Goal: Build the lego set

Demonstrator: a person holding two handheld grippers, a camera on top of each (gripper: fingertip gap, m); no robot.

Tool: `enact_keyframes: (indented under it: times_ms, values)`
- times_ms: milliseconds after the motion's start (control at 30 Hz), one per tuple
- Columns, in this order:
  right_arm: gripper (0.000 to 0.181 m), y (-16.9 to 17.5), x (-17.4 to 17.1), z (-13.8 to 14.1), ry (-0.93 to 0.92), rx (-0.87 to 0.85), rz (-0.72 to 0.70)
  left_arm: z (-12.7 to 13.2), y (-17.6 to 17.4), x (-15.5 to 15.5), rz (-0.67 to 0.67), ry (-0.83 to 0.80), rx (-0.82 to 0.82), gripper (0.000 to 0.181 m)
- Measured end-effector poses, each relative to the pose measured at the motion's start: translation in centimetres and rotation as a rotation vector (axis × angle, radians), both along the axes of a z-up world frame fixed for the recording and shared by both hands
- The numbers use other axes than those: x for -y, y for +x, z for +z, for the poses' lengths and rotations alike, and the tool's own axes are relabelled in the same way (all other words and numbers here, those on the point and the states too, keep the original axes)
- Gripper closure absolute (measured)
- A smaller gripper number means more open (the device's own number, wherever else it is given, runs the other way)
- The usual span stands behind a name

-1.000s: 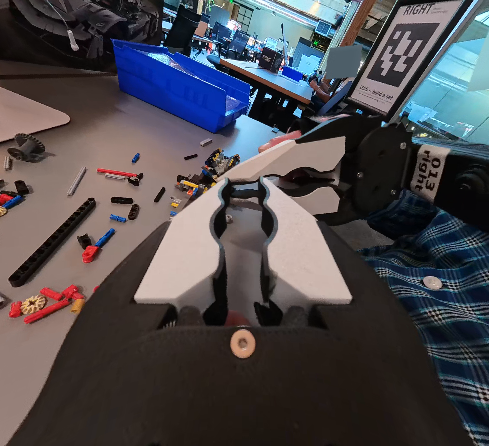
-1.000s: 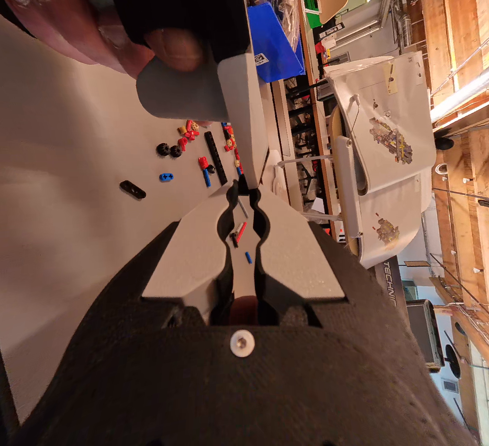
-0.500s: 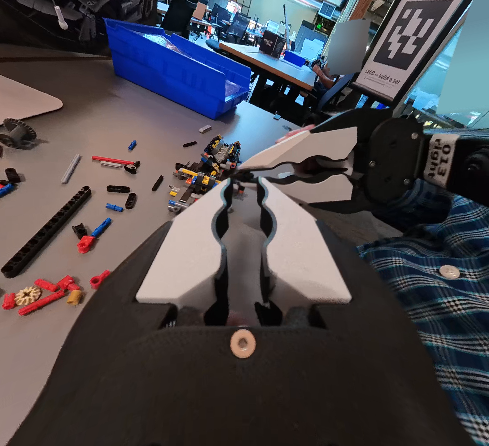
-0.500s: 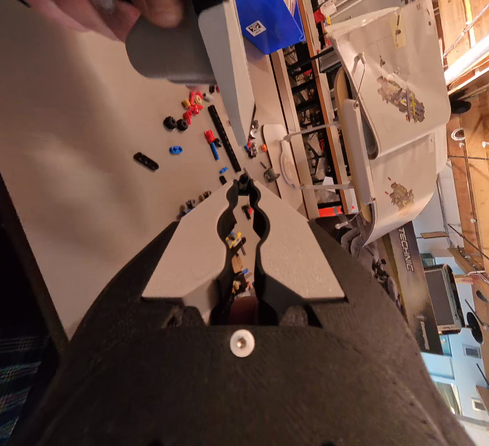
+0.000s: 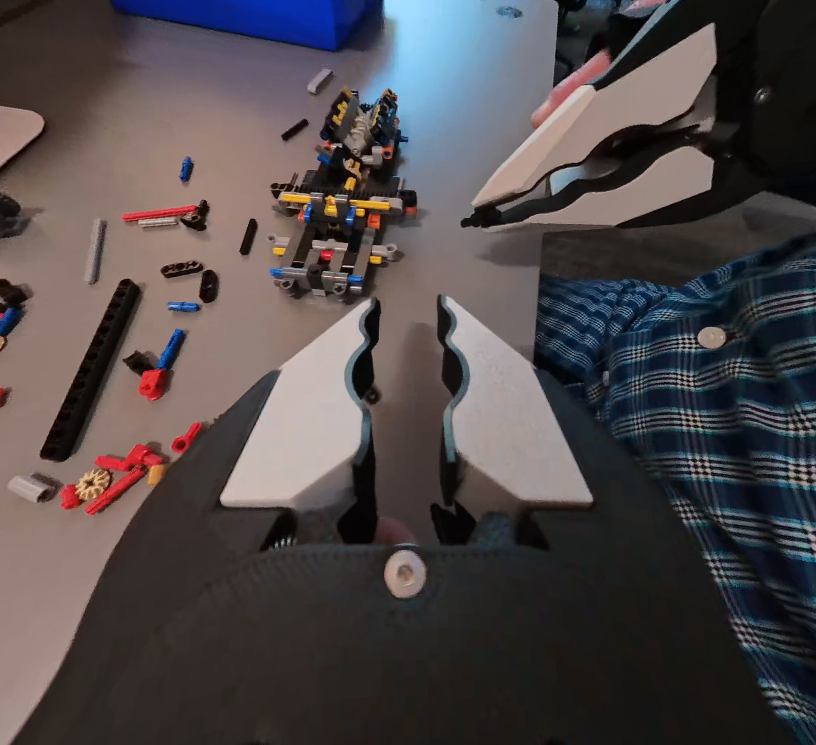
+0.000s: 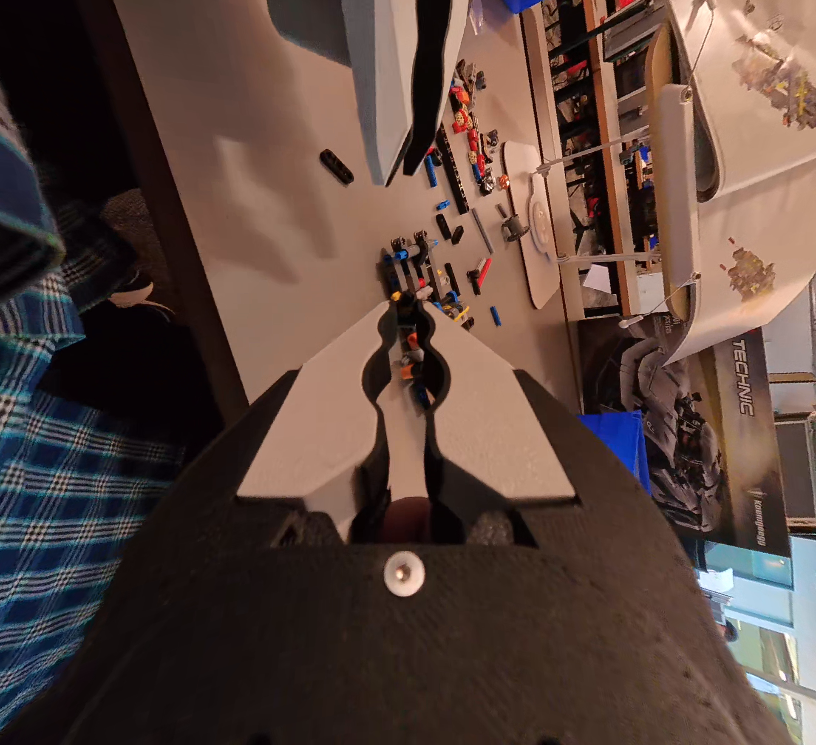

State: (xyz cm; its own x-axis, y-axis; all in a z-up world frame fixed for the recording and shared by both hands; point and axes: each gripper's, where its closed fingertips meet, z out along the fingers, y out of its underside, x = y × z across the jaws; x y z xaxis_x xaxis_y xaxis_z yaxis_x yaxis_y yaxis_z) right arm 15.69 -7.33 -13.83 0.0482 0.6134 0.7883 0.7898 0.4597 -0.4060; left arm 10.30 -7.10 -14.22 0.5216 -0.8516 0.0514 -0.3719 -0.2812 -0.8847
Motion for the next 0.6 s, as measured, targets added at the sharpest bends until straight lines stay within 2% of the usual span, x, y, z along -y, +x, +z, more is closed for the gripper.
enact_keyframes:
  times_ms: [133, 400, 600]
  values:
    - [0.175, -0.5, 0.1, 0.0, 0.048, 0.024, 0.022, 0.4, 1.4, 0.3, -0.026, -0.021, 0.038, 0.155]
    - [0.175, -1.3, -0.7, 0.8, 0.164, 0.023, 0.031, 1.8, 4.0, 0.6, -0.041, -0.124, 0.223, 0.152]
    - [0.175, -1.2, -0.9, 1.1, 0.19, 0.006, 0.024, 1.8, 4.8, 0.6, -0.029, -0.131, 0.249, 0.157]
